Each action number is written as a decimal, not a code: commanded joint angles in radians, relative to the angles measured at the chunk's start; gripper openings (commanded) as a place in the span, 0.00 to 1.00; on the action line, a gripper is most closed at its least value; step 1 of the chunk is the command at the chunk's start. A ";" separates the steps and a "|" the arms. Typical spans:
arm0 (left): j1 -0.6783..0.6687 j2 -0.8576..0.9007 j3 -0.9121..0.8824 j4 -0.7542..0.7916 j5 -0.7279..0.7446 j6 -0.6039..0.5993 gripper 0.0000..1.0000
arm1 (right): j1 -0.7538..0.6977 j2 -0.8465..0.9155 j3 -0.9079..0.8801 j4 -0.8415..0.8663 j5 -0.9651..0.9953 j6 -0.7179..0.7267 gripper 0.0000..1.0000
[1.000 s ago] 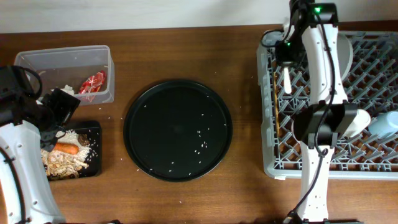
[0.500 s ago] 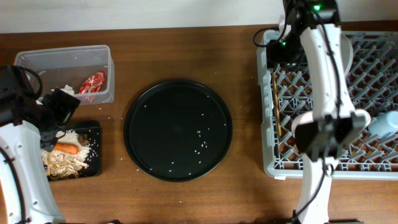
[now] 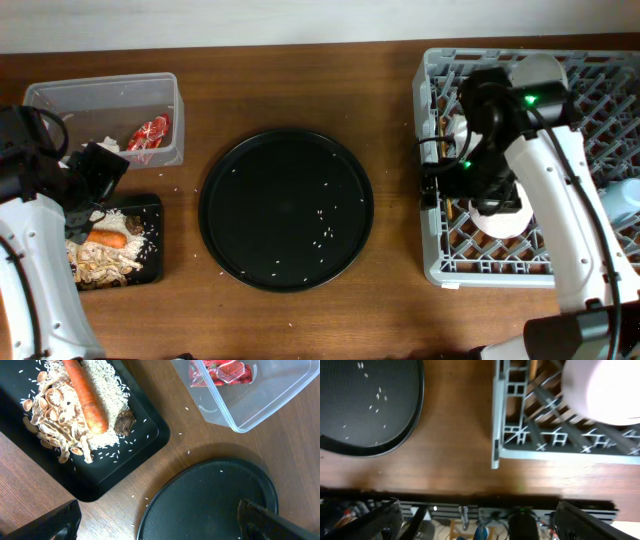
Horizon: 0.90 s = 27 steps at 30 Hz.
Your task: Sort waste into correct bins and load items into the dishwasher rack
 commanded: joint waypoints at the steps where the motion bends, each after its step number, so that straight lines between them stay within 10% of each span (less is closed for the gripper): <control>1: 0.004 -0.002 -0.005 -0.001 -0.007 -0.007 0.99 | -0.002 -0.022 -0.009 -0.005 -0.056 0.014 0.99; 27: 0.004 -0.002 -0.005 -0.001 -0.007 -0.007 0.99 | -0.002 -0.438 -0.008 0.199 -0.019 -0.074 0.99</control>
